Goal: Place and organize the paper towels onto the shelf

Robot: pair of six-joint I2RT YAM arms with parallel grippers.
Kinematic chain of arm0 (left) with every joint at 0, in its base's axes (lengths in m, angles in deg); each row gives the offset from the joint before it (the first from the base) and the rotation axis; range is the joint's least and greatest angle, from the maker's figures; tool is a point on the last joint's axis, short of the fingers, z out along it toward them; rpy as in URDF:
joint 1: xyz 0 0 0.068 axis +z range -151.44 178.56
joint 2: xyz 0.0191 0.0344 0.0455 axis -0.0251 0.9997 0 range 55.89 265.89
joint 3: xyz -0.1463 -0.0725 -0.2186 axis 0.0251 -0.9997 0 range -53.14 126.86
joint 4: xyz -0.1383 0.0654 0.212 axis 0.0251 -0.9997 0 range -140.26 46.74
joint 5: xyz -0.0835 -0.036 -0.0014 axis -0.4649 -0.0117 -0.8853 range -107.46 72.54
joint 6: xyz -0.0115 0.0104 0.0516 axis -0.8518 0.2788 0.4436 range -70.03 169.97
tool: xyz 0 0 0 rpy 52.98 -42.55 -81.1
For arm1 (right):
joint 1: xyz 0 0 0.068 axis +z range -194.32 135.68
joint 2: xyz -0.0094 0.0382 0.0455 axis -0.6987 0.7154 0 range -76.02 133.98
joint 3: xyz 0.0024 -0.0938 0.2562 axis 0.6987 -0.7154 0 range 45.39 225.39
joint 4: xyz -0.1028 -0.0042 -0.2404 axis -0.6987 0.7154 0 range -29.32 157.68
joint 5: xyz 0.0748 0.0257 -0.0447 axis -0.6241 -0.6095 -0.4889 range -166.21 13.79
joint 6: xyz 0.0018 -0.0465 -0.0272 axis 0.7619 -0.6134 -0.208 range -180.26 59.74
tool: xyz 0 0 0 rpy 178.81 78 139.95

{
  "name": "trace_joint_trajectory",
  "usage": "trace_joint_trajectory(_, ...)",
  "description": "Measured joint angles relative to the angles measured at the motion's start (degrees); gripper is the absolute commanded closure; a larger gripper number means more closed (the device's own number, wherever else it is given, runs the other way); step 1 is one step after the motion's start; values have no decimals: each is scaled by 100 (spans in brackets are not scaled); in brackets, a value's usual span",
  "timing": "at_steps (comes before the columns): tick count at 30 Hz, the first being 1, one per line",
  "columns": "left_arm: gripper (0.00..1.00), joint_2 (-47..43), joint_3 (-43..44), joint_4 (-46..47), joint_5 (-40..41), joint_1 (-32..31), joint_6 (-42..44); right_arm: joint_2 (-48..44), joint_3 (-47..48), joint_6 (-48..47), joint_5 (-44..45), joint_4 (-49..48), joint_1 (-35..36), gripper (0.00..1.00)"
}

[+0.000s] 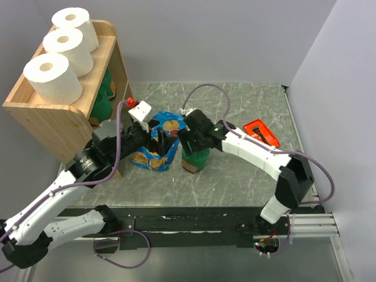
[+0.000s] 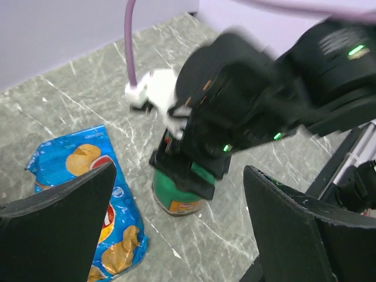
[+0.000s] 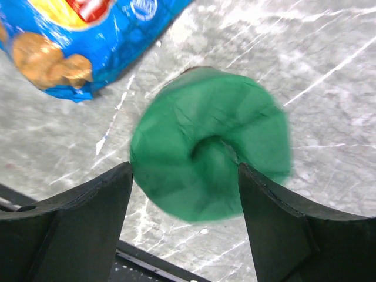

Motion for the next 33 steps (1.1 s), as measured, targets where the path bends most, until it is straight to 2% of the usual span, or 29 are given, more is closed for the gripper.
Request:
trace_joint_trajectory(4, 4, 439, 350, -271, -85, 0, 4, -564, -26, -2, -271, -39, -313, 21)
trace_joint_trajectory(9, 3, 962, 623, -466, 136, -142, 76, -1366, -363, 46, -699, -319, -1215, 24)
trace_joint_trajectory(13, 2, 1408, 654, -564, 688, -599, 219, -1818, -807, 166, -813, -413, -2000, 24)
trace_joint_trajectory(18, 1, 2518, 964, -728, 1294, -1231, 348, -2194, -1593, 310, -1071, -525, -2667, 24)
trace_joint_trajectory(25, 4, 3576, 1176, -940, 1421, -1416, 385, -2850, -2719, 568, -1355, -737, -3298, 23)
trace_joint_trajectory(33, 9, 4341, 1606, -1010, 1423, -1563, 487, -3187, -2942, 570, -1528, -898, -3823, 23)
